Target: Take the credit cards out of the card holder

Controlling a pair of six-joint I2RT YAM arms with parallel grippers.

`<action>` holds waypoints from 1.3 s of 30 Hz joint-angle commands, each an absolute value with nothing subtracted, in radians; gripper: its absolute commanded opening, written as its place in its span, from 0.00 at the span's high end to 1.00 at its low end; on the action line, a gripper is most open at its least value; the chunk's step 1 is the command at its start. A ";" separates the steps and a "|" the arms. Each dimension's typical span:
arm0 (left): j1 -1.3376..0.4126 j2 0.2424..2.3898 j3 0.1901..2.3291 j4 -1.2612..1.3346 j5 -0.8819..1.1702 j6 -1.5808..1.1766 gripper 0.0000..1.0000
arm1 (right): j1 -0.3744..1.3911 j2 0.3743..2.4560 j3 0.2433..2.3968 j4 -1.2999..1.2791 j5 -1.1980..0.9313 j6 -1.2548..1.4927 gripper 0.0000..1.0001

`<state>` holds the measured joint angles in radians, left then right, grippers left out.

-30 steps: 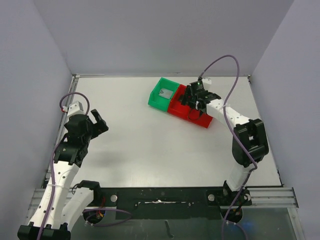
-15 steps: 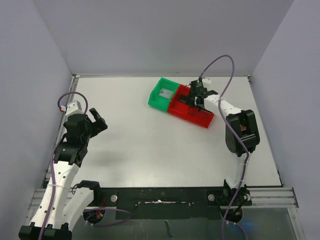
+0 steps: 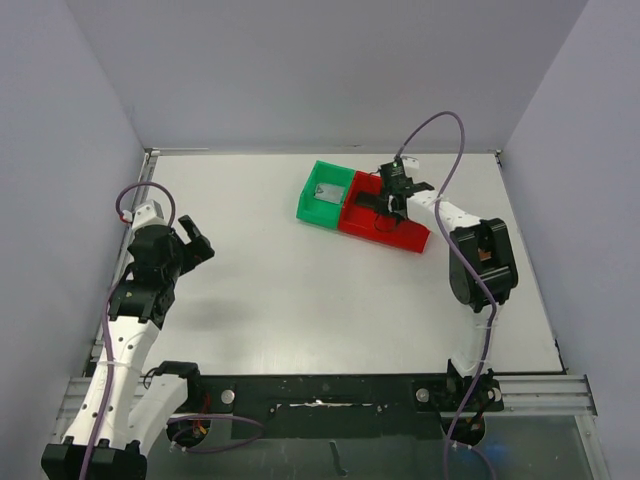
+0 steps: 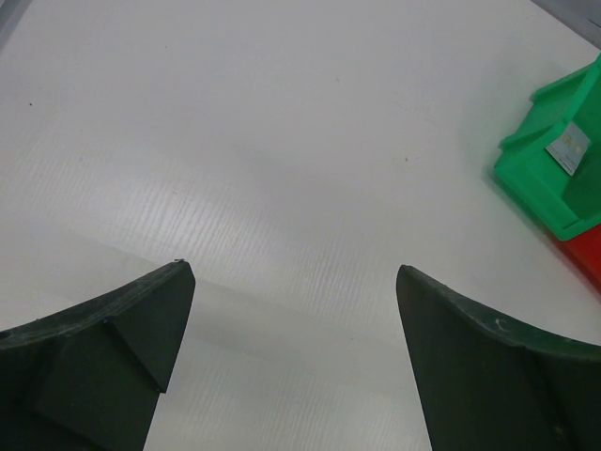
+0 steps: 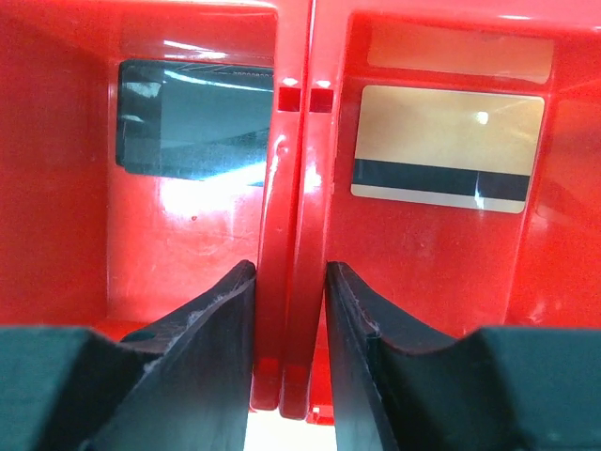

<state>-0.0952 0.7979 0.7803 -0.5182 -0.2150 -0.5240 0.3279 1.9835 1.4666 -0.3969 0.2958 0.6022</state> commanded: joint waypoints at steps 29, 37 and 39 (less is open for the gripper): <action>-0.077 0.822 0.791 -0.453 -0.184 -0.526 0.13 | 0.529 1.738 1.230 -0.336 0.193 0.438 0.70; -0.077 0.815 0.787 -0.451 -0.178 -0.525 0.13 | 0.527 1.656 1.276 -0.364 0.183 0.415 0.37; -0.077 0.812 0.787 -0.450 -0.175 -0.525 0.13 | 0.526 1.622 1.288 -0.383 0.220 0.408 0.32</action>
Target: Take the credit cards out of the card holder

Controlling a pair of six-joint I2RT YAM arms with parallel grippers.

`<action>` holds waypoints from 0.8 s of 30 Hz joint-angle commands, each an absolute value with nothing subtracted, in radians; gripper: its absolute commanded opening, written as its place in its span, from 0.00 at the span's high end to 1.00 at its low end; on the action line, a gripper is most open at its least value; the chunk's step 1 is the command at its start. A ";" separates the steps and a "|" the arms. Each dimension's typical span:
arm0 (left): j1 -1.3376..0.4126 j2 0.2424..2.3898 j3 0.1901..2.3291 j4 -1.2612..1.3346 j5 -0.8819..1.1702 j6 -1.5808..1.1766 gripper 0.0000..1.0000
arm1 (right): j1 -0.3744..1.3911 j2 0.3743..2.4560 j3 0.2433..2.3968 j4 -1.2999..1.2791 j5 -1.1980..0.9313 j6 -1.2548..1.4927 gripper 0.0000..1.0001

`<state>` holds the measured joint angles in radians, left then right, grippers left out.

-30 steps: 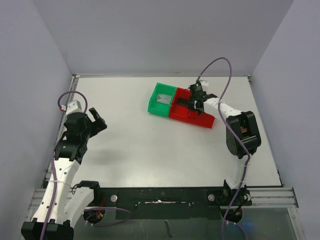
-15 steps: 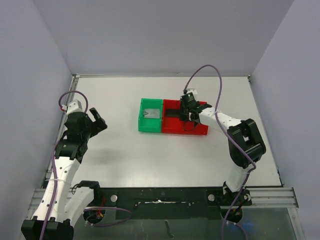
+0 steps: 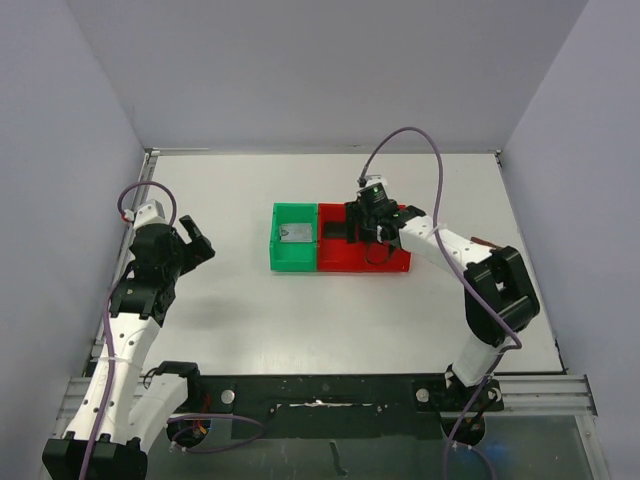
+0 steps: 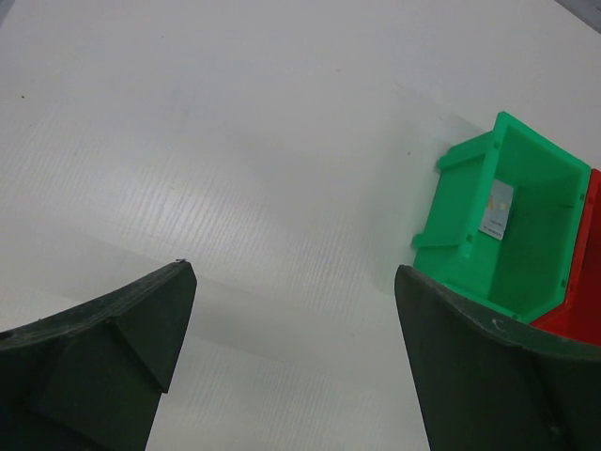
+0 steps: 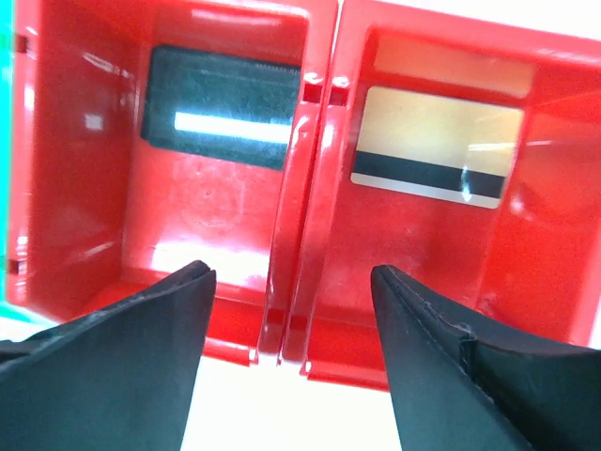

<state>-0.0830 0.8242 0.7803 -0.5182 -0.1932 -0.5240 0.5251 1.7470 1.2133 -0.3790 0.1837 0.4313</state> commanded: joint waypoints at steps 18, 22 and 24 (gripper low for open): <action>-0.075 0.808 0.771 -0.433 -0.149 -0.520 0.13 | -0.272 1.318 0.979 -0.365 0.206 0.507 0.11; -0.075 0.814 0.778 -0.444 -0.144 -0.518 0.13 | -0.352 1.442 1.055 -0.380 0.155 0.481 0.13; -0.075 0.808 0.776 -0.449 -0.147 -0.518 0.13 | -0.390 1.506 1.091 -0.379 0.122 0.471 0.15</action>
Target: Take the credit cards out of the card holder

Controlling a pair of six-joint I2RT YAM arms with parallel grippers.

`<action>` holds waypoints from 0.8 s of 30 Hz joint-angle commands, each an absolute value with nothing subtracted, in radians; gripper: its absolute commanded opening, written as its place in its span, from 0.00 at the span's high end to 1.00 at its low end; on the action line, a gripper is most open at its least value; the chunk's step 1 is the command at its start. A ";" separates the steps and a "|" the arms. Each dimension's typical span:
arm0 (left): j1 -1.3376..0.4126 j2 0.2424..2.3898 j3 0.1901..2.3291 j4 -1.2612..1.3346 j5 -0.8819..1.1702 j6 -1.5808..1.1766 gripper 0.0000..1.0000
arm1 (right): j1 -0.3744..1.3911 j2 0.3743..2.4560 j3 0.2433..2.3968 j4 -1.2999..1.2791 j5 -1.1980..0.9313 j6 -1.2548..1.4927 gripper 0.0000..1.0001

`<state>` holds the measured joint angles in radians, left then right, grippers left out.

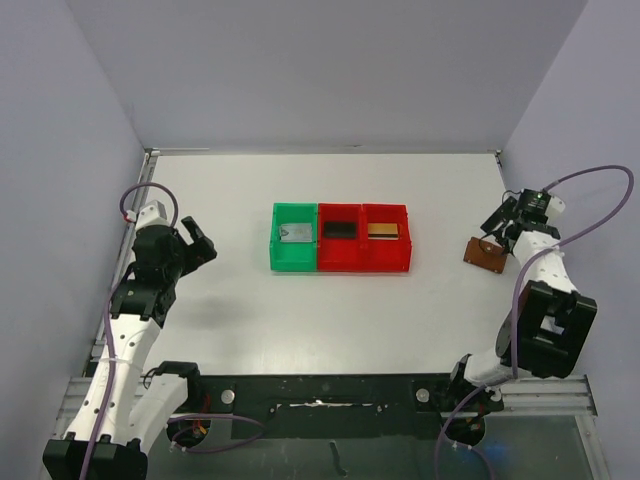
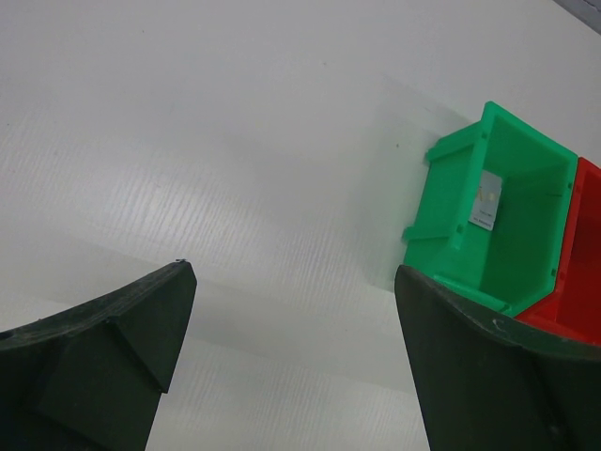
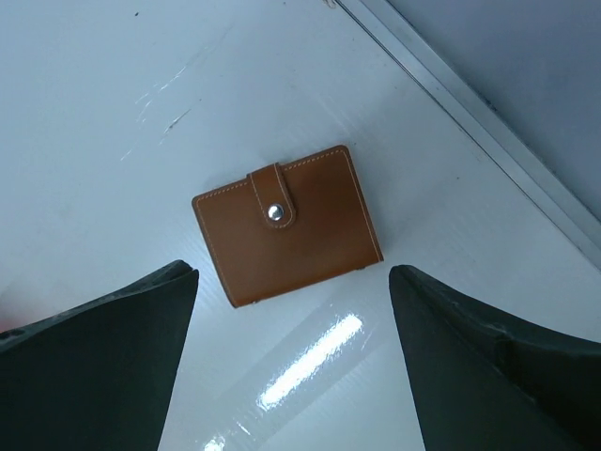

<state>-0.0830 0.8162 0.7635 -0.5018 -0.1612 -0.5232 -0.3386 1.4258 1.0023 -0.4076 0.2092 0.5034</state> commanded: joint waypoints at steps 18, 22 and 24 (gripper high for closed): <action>-0.064 0.833 0.755 -0.388 -0.005 -0.512 0.13 | -0.272 1.862 1.193 -0.473 0.146 0.438 0.32; -0.058 0.861 0.752 -0.378 0.020 -0.515 0.13 | -0.158 1.719 1.024 -0.473 0.160 0.579 0.31; -0.056 0.877 0.752 -0.373 0.036 -0.518 0.13 | -0.082 1.624 0.944 -0.490 0.185 0.674 0.31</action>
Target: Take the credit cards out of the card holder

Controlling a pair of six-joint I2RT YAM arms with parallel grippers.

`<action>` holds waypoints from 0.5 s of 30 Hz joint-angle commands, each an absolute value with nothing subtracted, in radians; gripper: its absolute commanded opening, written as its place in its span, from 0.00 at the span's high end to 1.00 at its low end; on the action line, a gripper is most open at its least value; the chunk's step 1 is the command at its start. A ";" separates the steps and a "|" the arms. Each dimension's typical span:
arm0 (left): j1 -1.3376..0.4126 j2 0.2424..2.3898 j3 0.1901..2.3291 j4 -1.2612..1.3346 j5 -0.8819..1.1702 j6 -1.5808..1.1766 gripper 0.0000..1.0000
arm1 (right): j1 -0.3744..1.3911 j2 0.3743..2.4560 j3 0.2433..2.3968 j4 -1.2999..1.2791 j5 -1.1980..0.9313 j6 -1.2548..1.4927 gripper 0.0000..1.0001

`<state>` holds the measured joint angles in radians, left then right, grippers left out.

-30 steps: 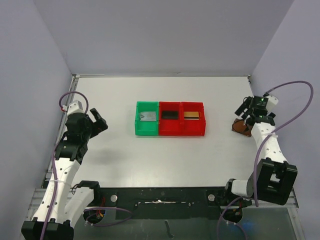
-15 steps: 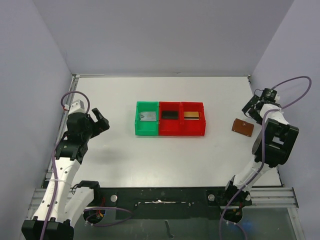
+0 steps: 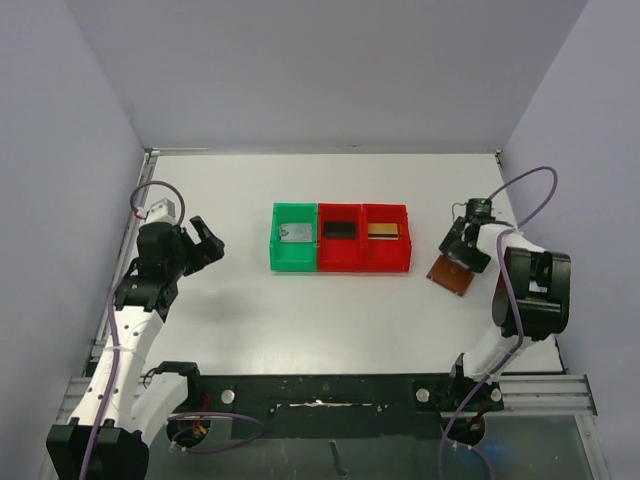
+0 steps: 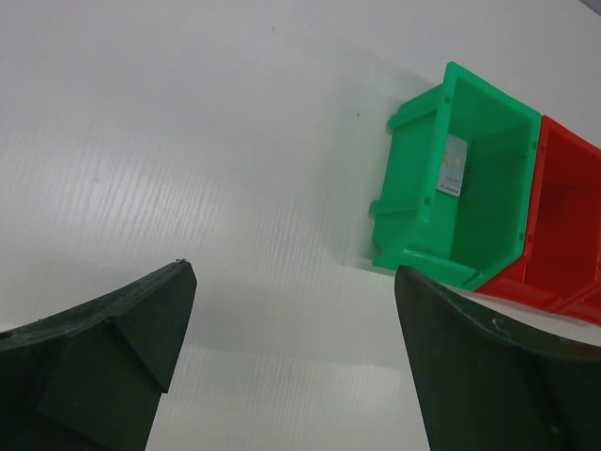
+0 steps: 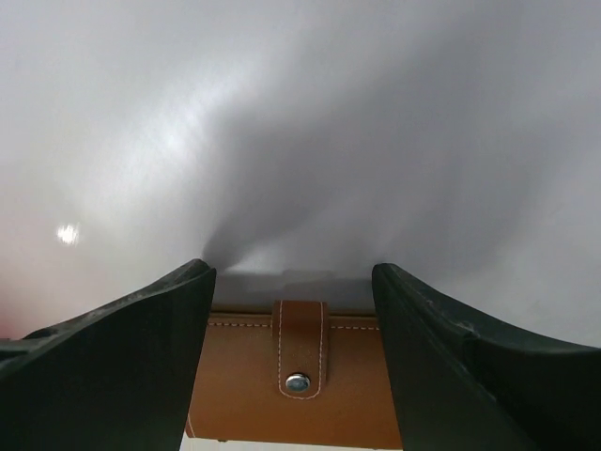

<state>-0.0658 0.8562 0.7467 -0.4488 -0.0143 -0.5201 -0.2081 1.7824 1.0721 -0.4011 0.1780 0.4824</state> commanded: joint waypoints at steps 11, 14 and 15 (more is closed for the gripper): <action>-0.057 0.929 0.740 -0.342 0.097 -0.525 0.13 | 0.221 1.013 0.612 -0.642 0.174 1.066 0.31; -0.058 0.950 0.741 -0.330 0.099 -0.523 0.13 | 0.239 0.871 0.609 -0.668 0.141 1.042 0.30; -0.058 0.958 0.740 -0.321 0.103 -0.522 0.13 | 0.238 0.846 0.630 -0.686 0.166 1.023 0.28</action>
